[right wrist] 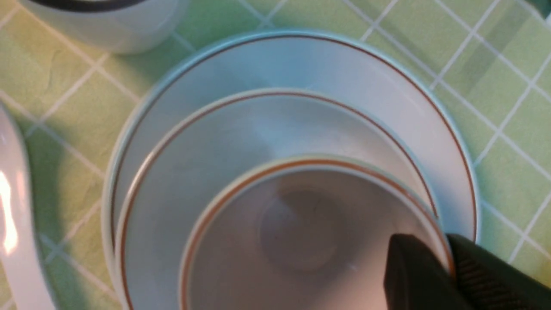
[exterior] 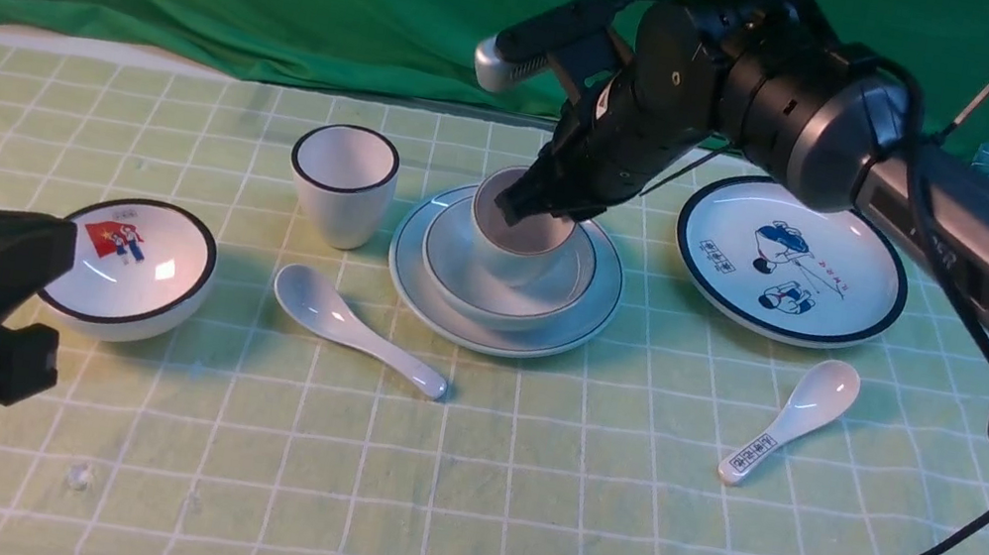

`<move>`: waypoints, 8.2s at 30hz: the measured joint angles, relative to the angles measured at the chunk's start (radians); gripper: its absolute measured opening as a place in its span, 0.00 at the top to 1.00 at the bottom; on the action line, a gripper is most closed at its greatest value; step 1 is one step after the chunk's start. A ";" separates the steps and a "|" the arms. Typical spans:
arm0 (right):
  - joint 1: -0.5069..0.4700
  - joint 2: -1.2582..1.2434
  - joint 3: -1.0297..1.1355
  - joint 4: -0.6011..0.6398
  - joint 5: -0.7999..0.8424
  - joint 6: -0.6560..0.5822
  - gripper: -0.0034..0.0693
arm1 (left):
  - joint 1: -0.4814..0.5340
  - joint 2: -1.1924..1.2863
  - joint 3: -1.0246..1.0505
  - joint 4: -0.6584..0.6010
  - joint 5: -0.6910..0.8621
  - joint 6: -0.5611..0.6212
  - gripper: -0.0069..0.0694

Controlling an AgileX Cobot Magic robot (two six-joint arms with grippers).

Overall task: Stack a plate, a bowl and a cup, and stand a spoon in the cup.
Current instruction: Use the right arm to put the blue teacup into the blue rice bowl in the middle, then use the right arm to grab a blue soup spoon, then use the right arm to put the blue soup spoon into the blue teacup in the middle

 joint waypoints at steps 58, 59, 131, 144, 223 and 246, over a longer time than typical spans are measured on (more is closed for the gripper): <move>0.228 0.175 -0.098 0.131 0.039 -0.121 0.31 | 0.000 0.000 0.000 -0.015 -0.011 0.000 0.89; 0.228 0.180 -0.098 0.131 0.039 -0.121 0.32 | 0.000 0.000 0.000 -0.015 -0.011 0.000 0.89; 0.067 -0.210 0.643 0.109 -0.139 0.007 0.74 | 0.000 0.000 0.000 -0.094 0.016 0.000 0.89; 0.197 -0.267 0.652 0.256 -0.374 -0.112 0.79 | 0.000 0.000 0.000 -0.094 -0.009 0.003 0.89; 0.044 -0.348 0.809 0.234 -0.240 0.074 0.72 | 0.000 0.000 0.000 -0.093 0.008 0.011 0.89; 0.060 -0.283 0.809 0.228 -1.630 0.101 0.72 | 0.000 0.000 0.000 -0.093 -0.004 0.011 0.89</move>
